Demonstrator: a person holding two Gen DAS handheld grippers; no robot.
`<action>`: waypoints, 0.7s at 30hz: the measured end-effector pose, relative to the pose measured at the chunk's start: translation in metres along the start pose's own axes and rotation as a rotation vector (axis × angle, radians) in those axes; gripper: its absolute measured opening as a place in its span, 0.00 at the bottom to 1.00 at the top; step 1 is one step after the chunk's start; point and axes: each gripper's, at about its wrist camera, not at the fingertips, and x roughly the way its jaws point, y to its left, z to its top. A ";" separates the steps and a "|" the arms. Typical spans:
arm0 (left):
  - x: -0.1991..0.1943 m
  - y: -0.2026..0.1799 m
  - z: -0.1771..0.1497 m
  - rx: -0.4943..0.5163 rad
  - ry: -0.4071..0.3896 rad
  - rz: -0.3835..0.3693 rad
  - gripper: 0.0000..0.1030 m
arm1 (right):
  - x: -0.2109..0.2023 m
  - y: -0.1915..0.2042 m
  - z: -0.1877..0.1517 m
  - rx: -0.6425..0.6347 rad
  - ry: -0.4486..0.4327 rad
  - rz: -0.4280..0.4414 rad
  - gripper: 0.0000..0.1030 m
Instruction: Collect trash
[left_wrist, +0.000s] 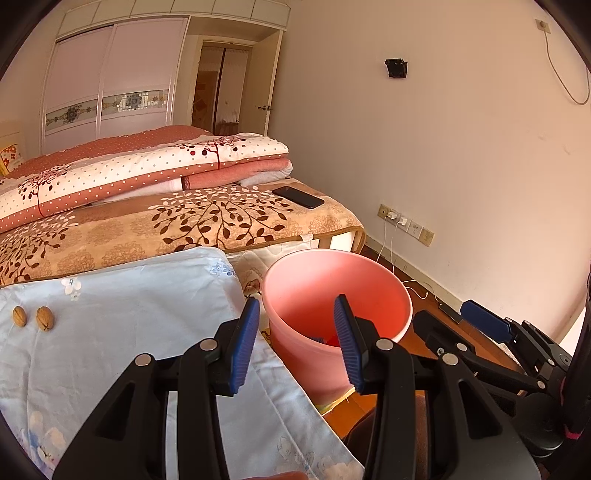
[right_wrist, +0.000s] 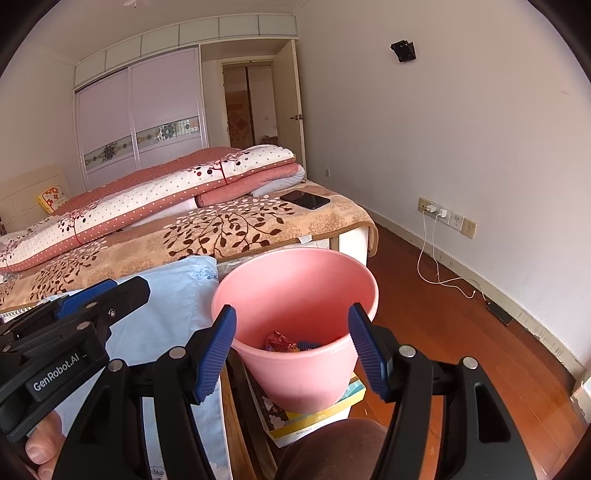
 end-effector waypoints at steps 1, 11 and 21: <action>-0.001 0.000 0.000 0.000 -0.002 0.000 0.41 | -0.001 0.002 0.000 -0.004 -0.001 -0.001 0.60; -0.010 0.005 -0.002 -0.005 -0.008 0.000 0.41 | -0.006 0.008 0.001 -0.019 -0.001 -0.008 0.60; -0.014 0.005 -0.003 -0.004 -0.010 -0.006 0.41 | -0.007 0.011 0.001 -0.027 0.000 -0.008 0.60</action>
